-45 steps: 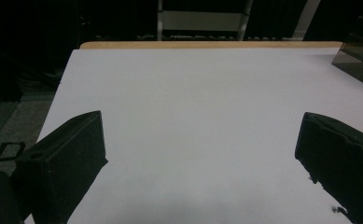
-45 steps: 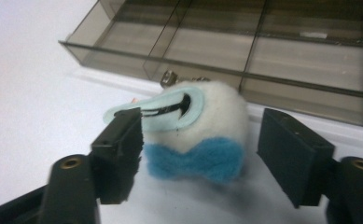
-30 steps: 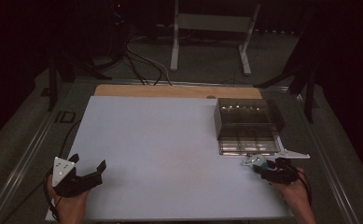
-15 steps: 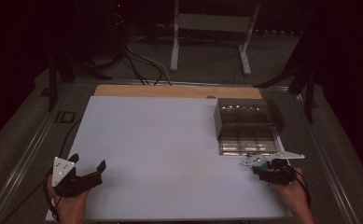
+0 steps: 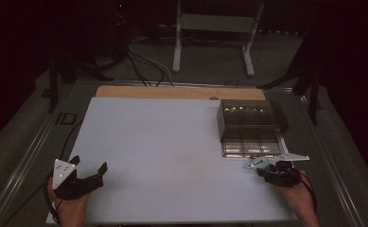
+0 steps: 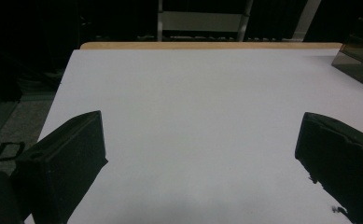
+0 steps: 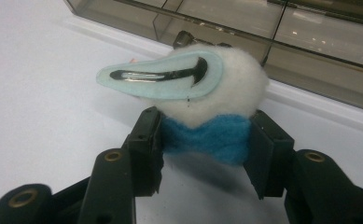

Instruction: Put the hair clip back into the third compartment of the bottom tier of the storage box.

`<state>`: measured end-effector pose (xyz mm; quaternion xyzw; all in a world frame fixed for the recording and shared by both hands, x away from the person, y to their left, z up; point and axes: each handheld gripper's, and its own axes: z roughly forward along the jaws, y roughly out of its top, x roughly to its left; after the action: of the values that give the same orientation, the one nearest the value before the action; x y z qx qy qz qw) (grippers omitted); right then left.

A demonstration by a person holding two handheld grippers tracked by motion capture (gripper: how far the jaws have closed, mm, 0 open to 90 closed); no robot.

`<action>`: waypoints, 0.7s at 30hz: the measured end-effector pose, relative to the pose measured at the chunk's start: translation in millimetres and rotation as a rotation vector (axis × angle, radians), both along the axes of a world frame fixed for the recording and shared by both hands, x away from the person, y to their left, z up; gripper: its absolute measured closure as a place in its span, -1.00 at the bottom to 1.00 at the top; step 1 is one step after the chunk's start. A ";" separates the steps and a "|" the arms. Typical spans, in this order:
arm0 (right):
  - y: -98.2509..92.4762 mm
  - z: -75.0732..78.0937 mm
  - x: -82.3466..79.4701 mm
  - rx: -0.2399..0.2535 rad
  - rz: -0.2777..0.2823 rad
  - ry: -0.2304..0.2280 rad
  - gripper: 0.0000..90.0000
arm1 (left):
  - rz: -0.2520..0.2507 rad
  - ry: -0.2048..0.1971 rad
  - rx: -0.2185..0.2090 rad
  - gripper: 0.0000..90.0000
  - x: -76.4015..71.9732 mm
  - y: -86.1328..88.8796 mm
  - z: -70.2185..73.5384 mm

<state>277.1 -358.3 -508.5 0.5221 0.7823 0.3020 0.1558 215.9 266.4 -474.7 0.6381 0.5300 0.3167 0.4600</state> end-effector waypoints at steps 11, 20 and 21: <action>-0.4 4.7 -2.3 0.046 0.013 -0.011 0.15 | 0.000 0.000 0.000 -0.93 0.1 0.1 0.0; 0.8 8.0 -3.4 0.063 0.011 -0.020 0.15 | -0.001 0.000 0.002 -0.93 0.4 -0.7 -0.2; 0.9 8.3 -3.4 0.065 0.011 -0.021 0.15 | -0.002 0.000 0.002 -0.93 0.5 -0.7 -0.2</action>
<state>273.7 -357.4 -500.2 0.5195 0.7731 0.3336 0.1455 216.4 265.7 -474.9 0.6390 0.5291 0.3169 0.4597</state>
